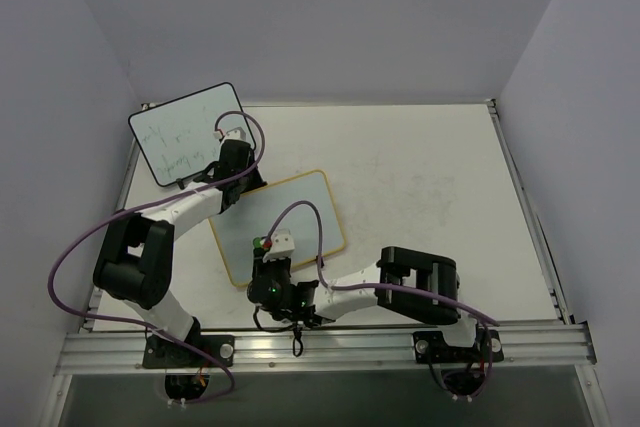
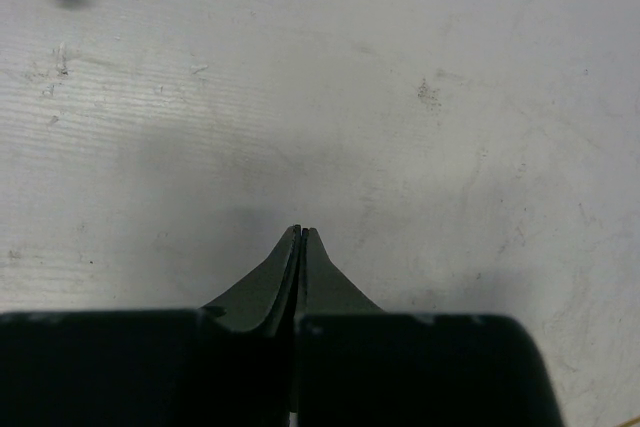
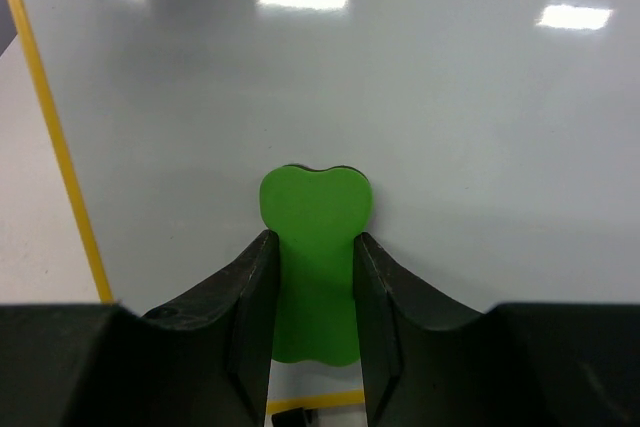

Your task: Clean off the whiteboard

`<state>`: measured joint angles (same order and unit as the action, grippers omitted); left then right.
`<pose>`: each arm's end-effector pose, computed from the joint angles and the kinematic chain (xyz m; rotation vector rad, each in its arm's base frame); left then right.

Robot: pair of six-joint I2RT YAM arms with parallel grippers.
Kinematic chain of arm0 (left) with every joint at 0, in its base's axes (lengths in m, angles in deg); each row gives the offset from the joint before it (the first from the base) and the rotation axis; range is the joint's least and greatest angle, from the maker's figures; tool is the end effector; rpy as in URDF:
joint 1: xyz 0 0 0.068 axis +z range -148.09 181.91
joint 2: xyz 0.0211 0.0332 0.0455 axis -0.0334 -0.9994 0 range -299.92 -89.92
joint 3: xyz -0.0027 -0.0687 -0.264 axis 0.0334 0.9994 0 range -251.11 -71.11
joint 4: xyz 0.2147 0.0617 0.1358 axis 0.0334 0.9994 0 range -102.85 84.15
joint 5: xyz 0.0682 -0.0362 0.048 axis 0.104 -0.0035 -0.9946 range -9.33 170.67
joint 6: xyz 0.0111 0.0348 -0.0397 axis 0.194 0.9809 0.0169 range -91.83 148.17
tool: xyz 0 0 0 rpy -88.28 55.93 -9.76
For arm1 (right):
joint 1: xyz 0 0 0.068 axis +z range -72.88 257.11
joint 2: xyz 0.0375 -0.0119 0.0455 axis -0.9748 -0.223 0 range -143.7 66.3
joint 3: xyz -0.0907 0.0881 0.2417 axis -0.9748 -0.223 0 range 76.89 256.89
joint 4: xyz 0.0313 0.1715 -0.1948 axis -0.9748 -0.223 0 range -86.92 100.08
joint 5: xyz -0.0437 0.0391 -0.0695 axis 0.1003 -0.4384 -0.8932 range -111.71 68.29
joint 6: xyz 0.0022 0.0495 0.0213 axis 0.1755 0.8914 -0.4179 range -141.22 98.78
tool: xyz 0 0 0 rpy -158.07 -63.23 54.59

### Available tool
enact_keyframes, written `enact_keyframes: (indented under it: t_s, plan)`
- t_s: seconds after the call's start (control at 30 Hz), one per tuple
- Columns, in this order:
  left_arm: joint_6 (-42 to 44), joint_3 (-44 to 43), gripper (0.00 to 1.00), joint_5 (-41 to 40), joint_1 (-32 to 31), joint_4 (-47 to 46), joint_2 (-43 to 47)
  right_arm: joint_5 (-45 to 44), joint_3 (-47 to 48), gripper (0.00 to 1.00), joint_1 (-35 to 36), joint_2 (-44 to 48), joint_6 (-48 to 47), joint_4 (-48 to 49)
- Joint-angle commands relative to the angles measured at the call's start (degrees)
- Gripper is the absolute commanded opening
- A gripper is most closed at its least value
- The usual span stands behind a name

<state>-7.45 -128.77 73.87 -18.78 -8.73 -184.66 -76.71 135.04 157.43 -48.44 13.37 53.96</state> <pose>0.3343 -0.1217 0.2048 -0.3620 2.2836 -0.3736 0.0973 0.3968 0.1610 -0.0081 1.7382 0.6321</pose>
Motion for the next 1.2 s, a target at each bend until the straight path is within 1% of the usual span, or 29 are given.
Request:
enact_keyframes:
  t_s: [0.0,0.4,0.87,1.17]
  plan:
    - [1.6,-0.43,0.02,1.54,-1.64,4.49,-0.54,-5.29,-3.74,0.0,-6.66,-2.42,2.15,-14.79]
    - [1.43,-0.78,0.02,1.27,-1.64,4.85,-0.27,-4.94,-5.59,0.0,-7.01,-0.66,2.24,-14.17]
    - [0.55,-1.22,0.03,0.74,-1.64,5.11,0.61,-5.2,-10.07,0.0,-7.01,4.7,3.2,-13.55]
    - [0.46,-3.24,0.04,-0.05,-1.64,6.51,1.31,-5.99,-12.8,0.0,-6.75,8.74,3.82,-12.77]
